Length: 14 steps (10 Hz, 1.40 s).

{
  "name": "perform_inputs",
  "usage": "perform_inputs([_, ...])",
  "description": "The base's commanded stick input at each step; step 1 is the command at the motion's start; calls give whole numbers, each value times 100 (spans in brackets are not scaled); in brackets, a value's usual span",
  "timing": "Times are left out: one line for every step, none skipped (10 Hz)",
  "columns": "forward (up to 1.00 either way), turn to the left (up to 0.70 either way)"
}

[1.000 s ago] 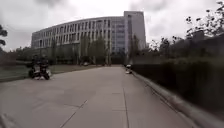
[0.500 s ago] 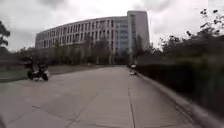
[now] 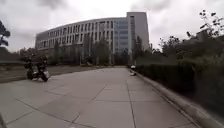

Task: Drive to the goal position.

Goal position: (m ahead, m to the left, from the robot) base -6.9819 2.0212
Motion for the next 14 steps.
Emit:
perform_inputs([0, 0])
perform_inputs([0, 0])
perform_inputs([0, 7])
perform_inputs([0, 70])
perform_inputs([0, 70])
perform_inputs([0, 70])
perform_inputs([0, 70])
perform_inputs([0, 70])
perform_inputs([0, 70])
perform_inputs([0, 70])
perform_inputs([0, 70])
perform_inputs([0, 70])
perform_inputs([0, 70])
perform_inputs([0, 70])
